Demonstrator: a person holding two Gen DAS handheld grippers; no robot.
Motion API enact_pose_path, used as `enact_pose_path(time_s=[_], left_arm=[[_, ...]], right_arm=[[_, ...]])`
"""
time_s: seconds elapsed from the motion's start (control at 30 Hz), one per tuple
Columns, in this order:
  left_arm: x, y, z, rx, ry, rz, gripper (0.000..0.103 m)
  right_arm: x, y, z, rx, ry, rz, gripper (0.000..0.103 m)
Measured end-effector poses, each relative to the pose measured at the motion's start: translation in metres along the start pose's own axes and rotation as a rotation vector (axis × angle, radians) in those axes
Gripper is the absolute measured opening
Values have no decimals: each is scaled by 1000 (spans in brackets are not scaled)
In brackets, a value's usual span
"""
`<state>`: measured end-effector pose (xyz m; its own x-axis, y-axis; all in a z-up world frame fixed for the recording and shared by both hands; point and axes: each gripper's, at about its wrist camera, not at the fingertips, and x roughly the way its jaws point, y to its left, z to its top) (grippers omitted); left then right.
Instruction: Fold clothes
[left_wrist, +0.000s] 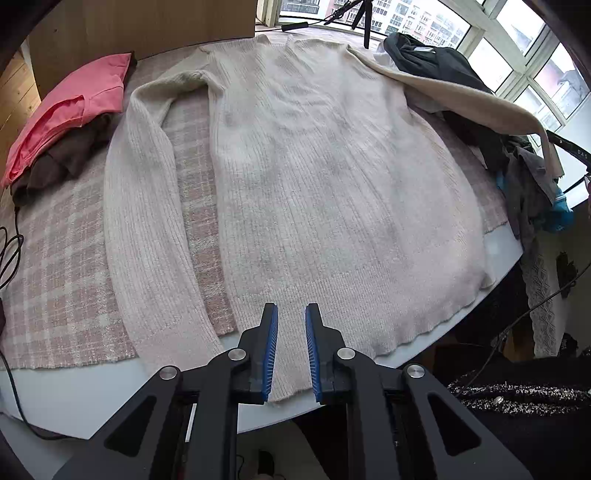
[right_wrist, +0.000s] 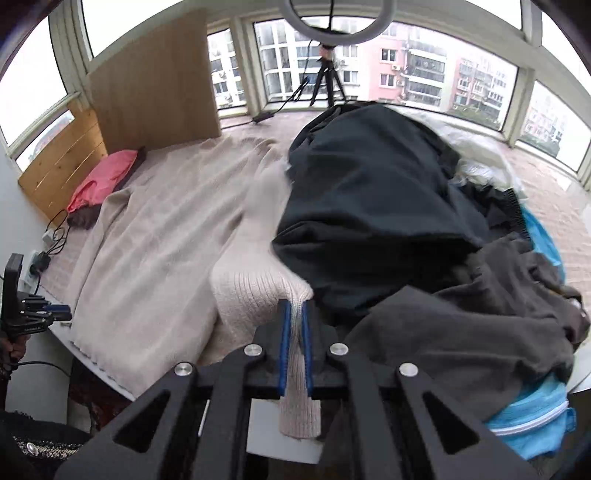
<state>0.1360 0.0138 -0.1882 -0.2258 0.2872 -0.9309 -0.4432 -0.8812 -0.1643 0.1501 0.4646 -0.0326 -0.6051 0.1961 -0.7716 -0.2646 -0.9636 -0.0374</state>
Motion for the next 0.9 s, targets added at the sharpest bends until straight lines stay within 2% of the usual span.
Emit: enact_pose_path(time_s=[0.1,0.2,0.23,0.27,0.3,0.37,0.5,0.63,0.73,0.8,0.83,0.87,0.9], left_arm=[[-8,17,-1,-40,-27,41,16],[-20,44,-6,-99,-50,116,21],[-23,55,-7,-119,-50,138,27],[-26,67,-7,-140,-50,159,33],[-29,78,-7,-161,-50,181,33],[-28,96,-8,-193,-48,195,33],[-12,121,-6,-243,-29,196,33],[8,133,-13,-275,25,121,33],[24,124,-15,-234,45,91,33],[27,116,-11,-175,22,117,33],[29,111,-10,-146,10,131,31],[29,111,-8,-141,4,119,11],[28,110,-7,-138,-2,105,7]], right_arm=[[15,-52,23,30,90,-254,8],[4,-67,32,37,53,-284,9],[0,-71,35,40,36,-288,11],[-3,-62,39,34,19,-249,20],[-6,-49,44,24,4,-195,35],[-7,-18,52,-3,-13,-80,42],[4,65,75,-108,1,189,42],[25,152,104,-194,25,345,42],[47,215,118,-282,49,372,42],[65,247,125,-309,75,400,42],[74,260,129,-312,86,414,42],[83,272,133,-315,97,429,42],[92,284,137,-318,109,444,42]])
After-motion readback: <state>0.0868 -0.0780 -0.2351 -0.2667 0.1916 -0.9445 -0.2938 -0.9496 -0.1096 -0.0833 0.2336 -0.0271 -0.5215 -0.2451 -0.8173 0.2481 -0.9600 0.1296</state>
